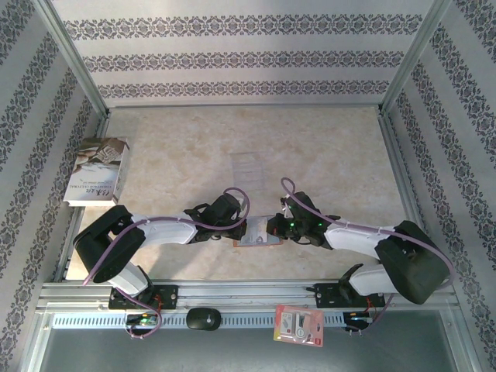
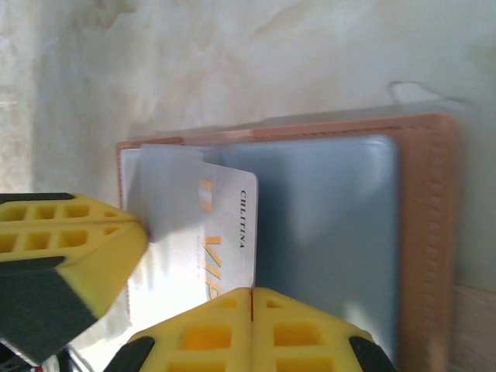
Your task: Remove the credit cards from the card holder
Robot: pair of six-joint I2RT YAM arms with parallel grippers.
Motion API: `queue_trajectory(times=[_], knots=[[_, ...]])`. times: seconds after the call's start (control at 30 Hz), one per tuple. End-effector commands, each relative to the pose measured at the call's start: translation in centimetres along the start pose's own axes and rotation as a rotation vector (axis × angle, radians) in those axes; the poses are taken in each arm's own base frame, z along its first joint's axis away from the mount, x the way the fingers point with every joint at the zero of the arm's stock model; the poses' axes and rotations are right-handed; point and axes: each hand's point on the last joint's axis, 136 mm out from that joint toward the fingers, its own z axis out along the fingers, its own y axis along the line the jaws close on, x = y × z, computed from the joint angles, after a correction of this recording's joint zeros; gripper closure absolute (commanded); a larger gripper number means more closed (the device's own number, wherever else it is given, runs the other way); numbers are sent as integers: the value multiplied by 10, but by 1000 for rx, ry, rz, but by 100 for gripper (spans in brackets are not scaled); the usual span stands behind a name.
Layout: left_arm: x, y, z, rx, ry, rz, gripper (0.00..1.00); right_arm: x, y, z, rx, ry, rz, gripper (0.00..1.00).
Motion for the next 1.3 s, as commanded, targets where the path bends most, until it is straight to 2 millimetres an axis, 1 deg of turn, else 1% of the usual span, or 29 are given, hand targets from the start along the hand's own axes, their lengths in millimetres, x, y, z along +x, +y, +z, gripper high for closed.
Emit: queue_trajectory(times=[0.0, 0.07, 0.2, 0.27, 0.47, 0.6, 0.8, 0.9, 1.03, 1.13, 1.2, 1.27], knots=[[30, 30, 4, -85, 96, -31, 100, 0, -21, -8, 116, -13, -26, 100], [29, 30, 3, -84, 89, -29, 99, -3, -19, -15, 126, -29, -50, 100], [29, 29, 2, -77, 84, -29, 91, -7, -9, -22, 138, -35, -103, 100], [29, 29, 3, -72, 84, -29, 90, -7, -3, -23, 143, -38, -126, 100], [27, 29, 1, -72, 76, -25, 89, -11, 7, -29, 207, -56, -179, 100], [27, 29, 1, -68, 76, -24, 89, -15, 7, -34, 244, -66, -200, 100], [27, 28, 2, -64, 71, -22, 89, -14, 1, -38, 284, -59, -211, 100], [27, 28, 2, -61, 72, -21, 87, -12, 4, -35, 280, -48, -222, 100], [26, 28, 3, -60, 69, -21, 84, -8, 20, -26, 250, -21, -264, 100], [26, 28, 4, -58, 72, -22, 83, -3, 31, -17, 214, 6, -287, 100], [27, 29, 4, -57, 73, -23, 83, -2, 35, -13, 198, 14, -295, 91], [26, 29, 4, -58, 72, -22, 83, -1, 35, -11, 197, 21, -298, 85]])
